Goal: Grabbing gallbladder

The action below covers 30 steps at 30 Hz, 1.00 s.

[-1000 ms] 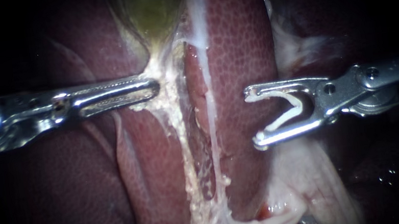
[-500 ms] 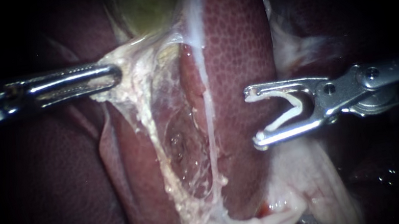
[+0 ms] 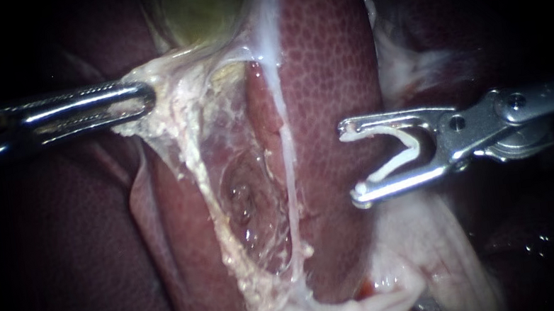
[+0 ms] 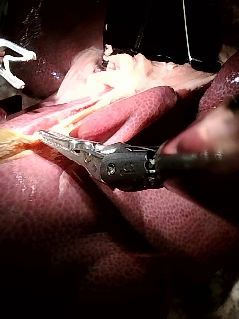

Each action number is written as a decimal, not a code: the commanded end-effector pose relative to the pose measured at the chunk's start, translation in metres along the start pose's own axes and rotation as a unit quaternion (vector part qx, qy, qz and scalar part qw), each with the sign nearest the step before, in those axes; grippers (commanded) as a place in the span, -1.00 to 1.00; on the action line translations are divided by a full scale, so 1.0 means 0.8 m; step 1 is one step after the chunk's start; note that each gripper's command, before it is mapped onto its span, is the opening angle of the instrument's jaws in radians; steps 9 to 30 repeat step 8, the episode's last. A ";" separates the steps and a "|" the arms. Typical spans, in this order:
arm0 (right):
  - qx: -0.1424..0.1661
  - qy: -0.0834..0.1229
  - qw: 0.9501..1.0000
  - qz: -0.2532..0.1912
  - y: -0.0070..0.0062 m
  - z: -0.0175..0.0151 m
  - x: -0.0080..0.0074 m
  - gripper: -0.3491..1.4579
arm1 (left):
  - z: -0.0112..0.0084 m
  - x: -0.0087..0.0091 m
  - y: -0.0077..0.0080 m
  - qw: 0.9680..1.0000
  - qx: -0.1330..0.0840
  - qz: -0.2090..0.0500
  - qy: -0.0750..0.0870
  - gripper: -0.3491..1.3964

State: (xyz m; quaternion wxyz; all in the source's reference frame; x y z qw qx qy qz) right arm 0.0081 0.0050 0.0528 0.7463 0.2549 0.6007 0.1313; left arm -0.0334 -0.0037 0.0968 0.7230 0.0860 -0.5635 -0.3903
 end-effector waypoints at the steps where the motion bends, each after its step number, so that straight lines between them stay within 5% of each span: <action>1: 0.000 0.000 1.000 0.000 0.0000 0.0000 0.0000 0.03 | 0.0001 0.0001 0.0000 1.000 -0.001 0.000 0.000 -1.00; 30: 0.000 0.000 1.000 0.000 -0.0001 0.0000 0.0000 0.04 | 0.0001 0.0002 0.0000 1.000 -0.004 0.000 0.000 -1.00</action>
